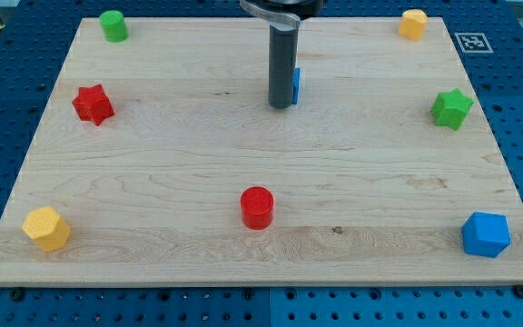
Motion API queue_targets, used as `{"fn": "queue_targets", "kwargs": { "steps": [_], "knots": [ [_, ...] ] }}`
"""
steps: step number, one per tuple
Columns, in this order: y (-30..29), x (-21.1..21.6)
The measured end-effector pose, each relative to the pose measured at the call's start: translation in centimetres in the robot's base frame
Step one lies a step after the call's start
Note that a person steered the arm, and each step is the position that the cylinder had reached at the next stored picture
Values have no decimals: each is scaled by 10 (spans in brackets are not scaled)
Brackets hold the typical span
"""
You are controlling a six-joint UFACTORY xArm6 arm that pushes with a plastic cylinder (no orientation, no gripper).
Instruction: Move the blue triangle to the top center of the board
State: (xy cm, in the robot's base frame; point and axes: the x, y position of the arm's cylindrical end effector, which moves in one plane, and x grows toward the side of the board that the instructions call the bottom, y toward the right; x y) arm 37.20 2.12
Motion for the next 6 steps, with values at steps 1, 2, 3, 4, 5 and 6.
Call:
{"fn": "queue_targets", "kwargs": {
  "steps": [1, 2, 3, 4, 5, 6],
  "knots": [
    [0, -12],
    [6, -12],
    [19, -12],
    [26, -12],
    [28, -19],
    [34, -28]
  ]
}}
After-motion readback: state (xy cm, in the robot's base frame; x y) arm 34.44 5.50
